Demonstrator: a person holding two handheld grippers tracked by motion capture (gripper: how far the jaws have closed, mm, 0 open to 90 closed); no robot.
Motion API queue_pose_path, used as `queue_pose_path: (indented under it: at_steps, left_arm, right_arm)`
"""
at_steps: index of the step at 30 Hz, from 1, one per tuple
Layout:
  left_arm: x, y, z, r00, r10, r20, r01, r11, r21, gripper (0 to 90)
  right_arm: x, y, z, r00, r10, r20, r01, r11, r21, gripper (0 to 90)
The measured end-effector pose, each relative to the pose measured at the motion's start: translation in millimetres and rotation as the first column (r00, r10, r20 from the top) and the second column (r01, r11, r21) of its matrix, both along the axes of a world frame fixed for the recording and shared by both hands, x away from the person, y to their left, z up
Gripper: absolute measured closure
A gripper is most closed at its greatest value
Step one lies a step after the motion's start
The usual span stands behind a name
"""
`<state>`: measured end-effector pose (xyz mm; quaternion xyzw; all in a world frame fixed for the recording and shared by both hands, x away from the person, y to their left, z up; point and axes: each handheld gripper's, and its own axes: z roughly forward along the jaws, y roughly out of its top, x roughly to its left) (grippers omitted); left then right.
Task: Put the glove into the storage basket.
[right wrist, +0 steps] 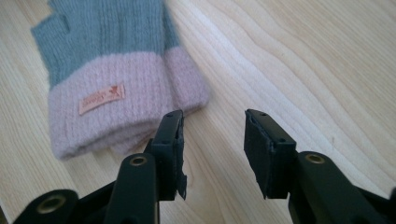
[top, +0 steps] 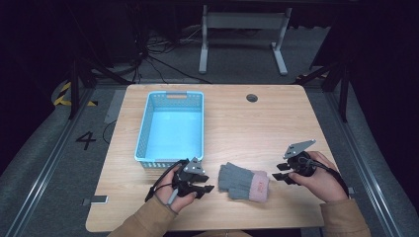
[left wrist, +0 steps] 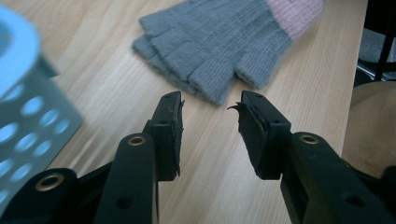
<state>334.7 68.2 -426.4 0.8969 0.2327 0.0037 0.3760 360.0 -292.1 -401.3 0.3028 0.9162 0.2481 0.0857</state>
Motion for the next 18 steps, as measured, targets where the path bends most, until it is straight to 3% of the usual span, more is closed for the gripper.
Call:
queue_pose_path:
  at_steps: [3, 8, 18]
  left_arm:
    - [1.9, -3.9, -3.3, 0.9999, -0.01, -0.006, 0.011, 0.9999, 0.008, 61.6]
    - [2.8, -3.6, -6.5, 0.9999, -0.01, -0.011, 0.01, 0.9997, 0.023, 62.7]
    - [8.1, -17.1, -20.0, 0.9994, -0.018, -0.03, 0.02, 0.9972, 0.072, 62.7]
  right_arm:
    - [-0.2, 0.0, -3.0, 0.9998, 0.008, -0.018, -0.008, 1.0, -0.009, 62.4]
    - [-2.0, 7.6, -12.6, 0.9941, 0.053, -0.095, -0.056, 0.998, -0.034, 65.2]
    - [-1.2, 15.2, -14.9, 0.9899, 0.106, -0.094, -0.109, 0.994, -0.03, 66.8]
